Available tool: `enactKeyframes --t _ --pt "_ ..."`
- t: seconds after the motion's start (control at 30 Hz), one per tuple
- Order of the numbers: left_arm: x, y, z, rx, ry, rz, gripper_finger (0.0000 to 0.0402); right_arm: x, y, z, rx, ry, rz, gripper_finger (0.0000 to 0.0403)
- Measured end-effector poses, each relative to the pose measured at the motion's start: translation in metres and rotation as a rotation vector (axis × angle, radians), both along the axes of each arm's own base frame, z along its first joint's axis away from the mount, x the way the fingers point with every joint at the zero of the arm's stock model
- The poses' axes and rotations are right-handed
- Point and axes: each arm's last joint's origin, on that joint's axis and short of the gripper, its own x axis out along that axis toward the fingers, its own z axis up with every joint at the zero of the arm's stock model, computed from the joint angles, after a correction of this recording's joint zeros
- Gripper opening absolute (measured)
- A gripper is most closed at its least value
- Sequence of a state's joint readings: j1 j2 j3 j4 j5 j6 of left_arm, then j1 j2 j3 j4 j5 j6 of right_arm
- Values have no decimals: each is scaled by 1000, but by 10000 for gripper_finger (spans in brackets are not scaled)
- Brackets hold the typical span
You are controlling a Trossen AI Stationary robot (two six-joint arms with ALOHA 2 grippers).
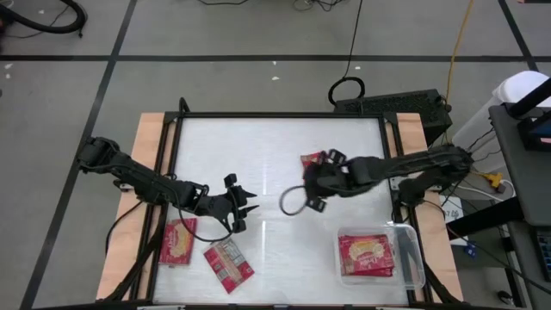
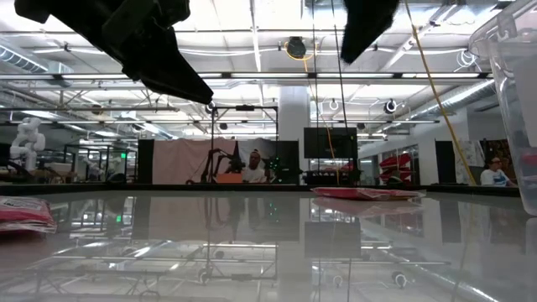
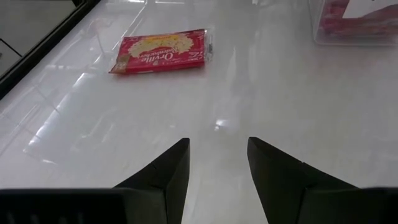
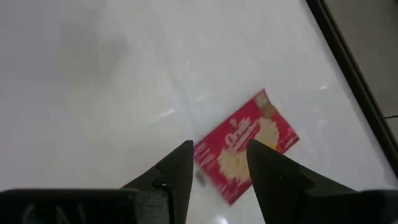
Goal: Sort popcorn bags into baskets
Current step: Put the red popcorn pack into the transparent bin
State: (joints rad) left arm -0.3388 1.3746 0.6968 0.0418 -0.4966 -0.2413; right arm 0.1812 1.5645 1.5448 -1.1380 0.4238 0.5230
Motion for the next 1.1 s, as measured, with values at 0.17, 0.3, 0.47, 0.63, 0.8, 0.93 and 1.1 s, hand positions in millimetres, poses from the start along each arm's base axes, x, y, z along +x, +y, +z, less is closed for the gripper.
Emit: enactKeyframes --t 0.17,0.3,0.47,0.63,0.8,0.93,1.1 --pt "0 1 0 1 3 2 166 30 -15 -35 -41 110 2 141" --pt "-1 1 -2 1 21 6 166 45 -21 -63 -68 198 -20 141" --pt "-2 1 -3 -12 37 20 166 56 -20 -92 -57 259 -90 141" --pt "-2 1 -3 -12 36 19 166 53 -18 -117 -43 285 -191 141" --pt "-2 1 -3 -16 35 22 166 46 -16 -140 -14 226 -313 141" --pt "-2 1 -3 -25 32 28 166 41 -16 -157 3 188 -365 141" --pt "-2 2 -3 -25 32 30 166 38 -16 -169 11 152 -374 141"
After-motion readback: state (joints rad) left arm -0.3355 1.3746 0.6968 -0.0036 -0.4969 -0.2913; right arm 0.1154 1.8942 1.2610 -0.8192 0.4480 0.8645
